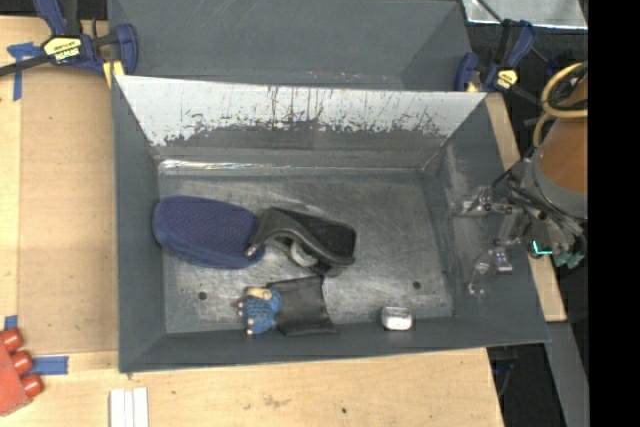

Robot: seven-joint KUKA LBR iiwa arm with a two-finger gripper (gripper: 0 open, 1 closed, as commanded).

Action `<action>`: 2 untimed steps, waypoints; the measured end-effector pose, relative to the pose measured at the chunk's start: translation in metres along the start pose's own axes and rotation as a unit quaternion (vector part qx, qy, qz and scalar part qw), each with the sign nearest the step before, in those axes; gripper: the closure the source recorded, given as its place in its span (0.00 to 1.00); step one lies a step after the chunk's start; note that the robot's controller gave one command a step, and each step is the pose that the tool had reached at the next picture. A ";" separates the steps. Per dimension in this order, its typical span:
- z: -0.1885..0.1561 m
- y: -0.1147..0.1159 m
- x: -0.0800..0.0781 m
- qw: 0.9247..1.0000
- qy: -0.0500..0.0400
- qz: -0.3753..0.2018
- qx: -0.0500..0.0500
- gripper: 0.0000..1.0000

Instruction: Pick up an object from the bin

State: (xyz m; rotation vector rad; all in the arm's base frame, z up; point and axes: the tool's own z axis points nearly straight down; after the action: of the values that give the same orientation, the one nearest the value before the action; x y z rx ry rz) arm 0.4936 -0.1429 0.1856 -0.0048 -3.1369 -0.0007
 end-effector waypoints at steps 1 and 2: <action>0.020 0.069 -0.048 0.999 -0.005 0.040 -0.001 0.00; 0.052 0.140 -0.063 1.000 -0.002 -0.005 -0.002 0.00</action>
Offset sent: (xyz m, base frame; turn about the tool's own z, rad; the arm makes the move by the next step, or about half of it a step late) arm 0.0461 0.0648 -0.0193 0.0861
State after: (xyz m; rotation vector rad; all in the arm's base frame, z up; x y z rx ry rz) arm 0.5568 -0.0027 0.1337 0.0118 -3.1414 -0.0058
